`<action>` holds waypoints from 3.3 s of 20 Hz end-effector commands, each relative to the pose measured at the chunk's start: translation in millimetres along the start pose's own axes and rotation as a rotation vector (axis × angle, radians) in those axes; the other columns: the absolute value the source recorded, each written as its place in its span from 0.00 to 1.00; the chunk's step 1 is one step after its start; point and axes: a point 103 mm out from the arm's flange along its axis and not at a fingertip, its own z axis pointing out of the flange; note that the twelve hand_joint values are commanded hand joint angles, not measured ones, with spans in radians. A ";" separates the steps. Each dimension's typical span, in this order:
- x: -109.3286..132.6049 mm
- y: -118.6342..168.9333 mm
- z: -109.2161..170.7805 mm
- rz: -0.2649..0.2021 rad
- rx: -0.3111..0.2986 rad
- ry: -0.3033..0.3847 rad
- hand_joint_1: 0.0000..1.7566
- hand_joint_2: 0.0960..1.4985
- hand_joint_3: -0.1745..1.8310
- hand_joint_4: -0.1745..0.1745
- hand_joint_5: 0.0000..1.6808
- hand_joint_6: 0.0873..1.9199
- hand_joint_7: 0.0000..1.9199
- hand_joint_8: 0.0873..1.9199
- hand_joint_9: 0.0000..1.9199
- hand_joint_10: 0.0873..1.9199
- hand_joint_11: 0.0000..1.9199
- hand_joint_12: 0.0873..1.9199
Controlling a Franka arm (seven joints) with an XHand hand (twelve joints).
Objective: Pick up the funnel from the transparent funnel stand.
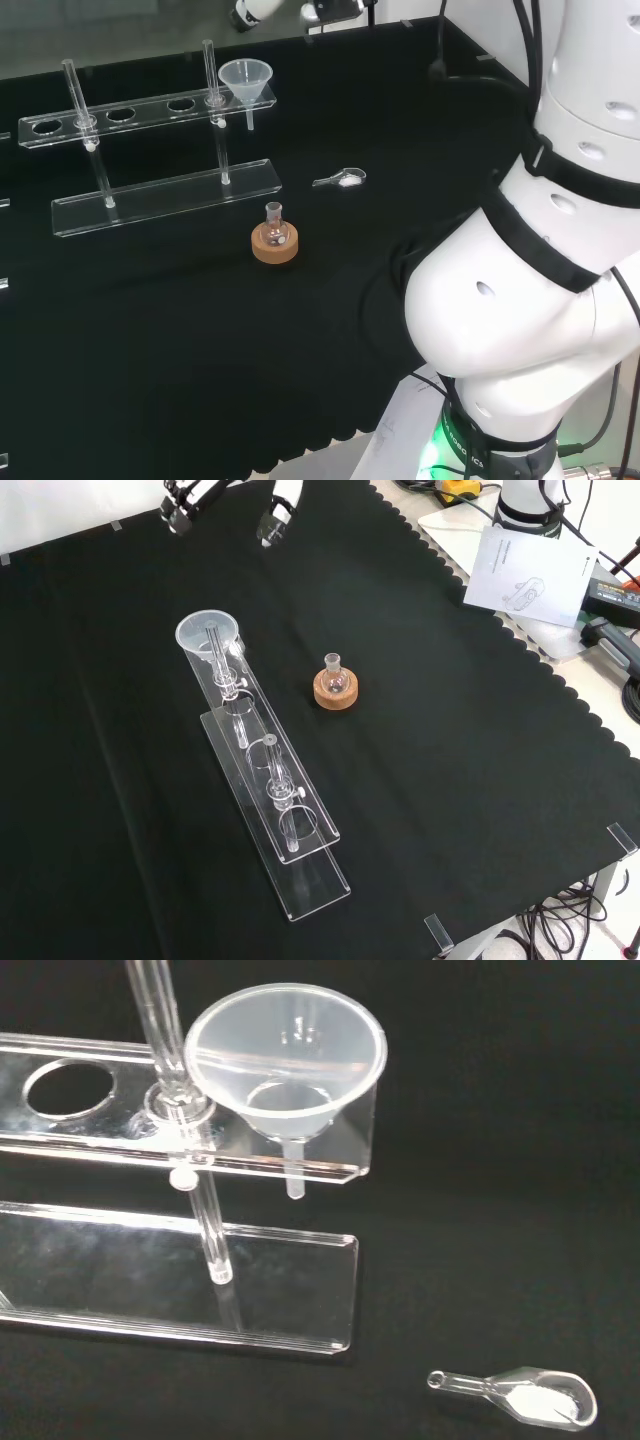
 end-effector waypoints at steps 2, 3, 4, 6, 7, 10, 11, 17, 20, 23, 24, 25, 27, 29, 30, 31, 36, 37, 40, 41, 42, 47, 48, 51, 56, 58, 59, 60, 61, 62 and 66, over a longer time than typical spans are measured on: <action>3.7 50.8 30.3 -0.013 0.113 -0.018 0.30 0.54 0.20 0.54 0.10 0.00 0.00 0.21 0.06 0.36 0.04 0.75; 3.9 53.0 32.8 -0.011 0.125 -0.014 0.31 0.53 0.20 0.53 0.09 0.00 0.00 0.21 0.06 0.36 0.04 0.75; 3.9 55.8 35.0 -0.007 0.136 -0.016 0.32 0.53 0.20 0.52 0.09 0.00 0.00 0.21 0.06 0.36 0.05 0.75; 3.9 61.1 38.9 -0.003 0.147 -0.024 0.33 0.52 0.20 0.50 0.07 0.00 0.00 0.20 0.06 0.37 0.07 0.76; 4.2 63.8 40.7 -0.002 0.153 -0.025 0.34 0.51 0.20 0.50 0.06 0.00 0.00 0.20 0.07 0.37 0.07 0.76; 3.6 73.1 47.8 0.003 0.181 -0.023 0.36 0.49 0.20 0.50 0.05 0.00 0.00 0.19 0.07 0.37 0.09 0.77; 3.4 75.7 50.1 0.003 0.190 -0.023 0.36 0.49 0.20 0.51 0.05 0.00 0.00 0.18 0.07 0.37 0.10 0.76; 6.2 86.8 68.8 -0.003 0.226 -0.032 0.38 0.47 0.21 0.51 0.04 0.00 0.00 0.16 0.06 0.38 0.10 0.76; 9.9 88.7 73.7 -0.005 0.227 -0.041 0.38 0.47 0.22 0.51 0.04 0.00 0.00 0.16 0.06 0.39 0.10 0.76; 12.6 90.9 77.8 -0.005 0.230 -0.052 0.38 0.46 0.22 0.51 0.04 0.00 0.00 0.16 0.06 0.39 0.10 0.76; 13.6 91.7 79.5 -0.006 0.233 -0.054 0.38 0.46 0.22 0.51 0.04 0.00 0.00 0.16 0.06 0.39 0.10 0.76; 14.5 92.6 81.0 -0.007 0.238 -0.055 0.39 0.46 0.22 0.51 0.04 0.00 0.00 0.16 0.06 0.39 0.10 0.76; 16.7 94.6 83.1 -0.009 0.246 -0.059 0.39 0.46 0.22 0.51 0.05 0.00 0.00 0.16 0.06 0.39 0.10 0.76; 18.5 96.2 84.4 -0.010 0.256 -0.059 0.39 0.46 0.22 0.51 0.05 0.00 0.00 0.16 0.06 0.39 0.11 0.77; 19.6 97.0 84.8 -0.011 0.259 -0.063 0.40 0.45 0.22 0.51 0.05 0.00 0.00 0.16 0.06 0.39 0.11 0.77; 20.5 97.7 85.1 -0.011 0.260 -0.068 0.40 0.45 0.22 0.52 0.05 0.00 0.00 0.16 0.07 0.40 0.11 0.77; 23.5 100.5 87.7 -0.005 0.271 -0.076 0.40 0.44 0.23 0.53 0.04 0.00 0.00 0.16 0.07 0.40 0.12 0.77; 23.9 101.1 88.3 -0.003 0.273 -0.077 0.40 0.44 0.23 0.53 0.04 0.00 0.00 0.16 0.07 0.40 0.13 0.77; 23.8 102.8 90.1 0.000 0.277 -0.081 0.41 0.44 0.23 0.53 0.05 0.00 0.00 0.16 0.07 0.41 0.13 0.77; 24.7 103.1 89.7 0.003 0.278 -0.088 0.41 0.44 0.24 0.53 0.05 0.00 0.00 0.16 0.07 0.41 0.14 0.77; 25.0 103.2 89.6 0.004 0.279 -0.090 0.41 0.44 0.24 0.54 0.05 0.00 0.00 0.16 0.07 0.41 0.14 0.77; 23.6 103.6 90.9 0.011 0.285 -0.088 0.41 0.43 0.26 0.54 0.07 0.00 0.00 0.20 0.09 0.41 0.15 0.76; 23.5 103.8 91.0 0.012 0.287 -0.091 0.41 0.42 0.26 0.53 0.07 0.00 0.00 0.22 0.10 0.41 0.15 0.76; 22.9 104.1 92.1 0.012 0.282 -0.087 0.41 0.42 0.29 0.52 0.10 0.00 0.01 0.29 0.15 0.38 0.16 0.76; 19.7 106.0 95.8 0.007 0.264 -0.090 0.39 0.43 0.32 0.48 0.14 0.00 0.07 0.33 0.24 0.34 0.18 0.75; 19.8 106.5 95.8 0.007 0.251 -0.096 0.38 0.44 0.32 0.46 0.18 0.00 0.11 0.34 0.27 0.32 0.19 0.74; 20.4 106.7 95.4 0.006 0.242 -0.103 0.38 0.44 0.32 0.45 0.20 0.00 0.13 0.34 0.28 0.32 0.19 0.74; 21.1 106.7 94.8 0.007 0.230 -0.111 0.37 0.44 0.32 0.44 0.24 0.00 0.16 0.34 0.30 0.31 0.20 0.73; 22.3 106.5 93.4 0.006 0.212 -0.121 0.37 0.45 0.32 0.44 0.28 0.00 0.20 0.34 0.32 0.30 0.21 0.72; 23.3 106.2 92.3 0.004 0.200 -0.131 0.37 0.46 0.32 0.43 0.32 0.00 0.23 0.34 0.35 0.29 0.22 0.71; 31.3 101.4 76.9 0.011 0.144 -0.189 0.37 0.49 0.31 0.42 0.41 0.12 0.33 0.32 0.43 0.24 0.26 0.66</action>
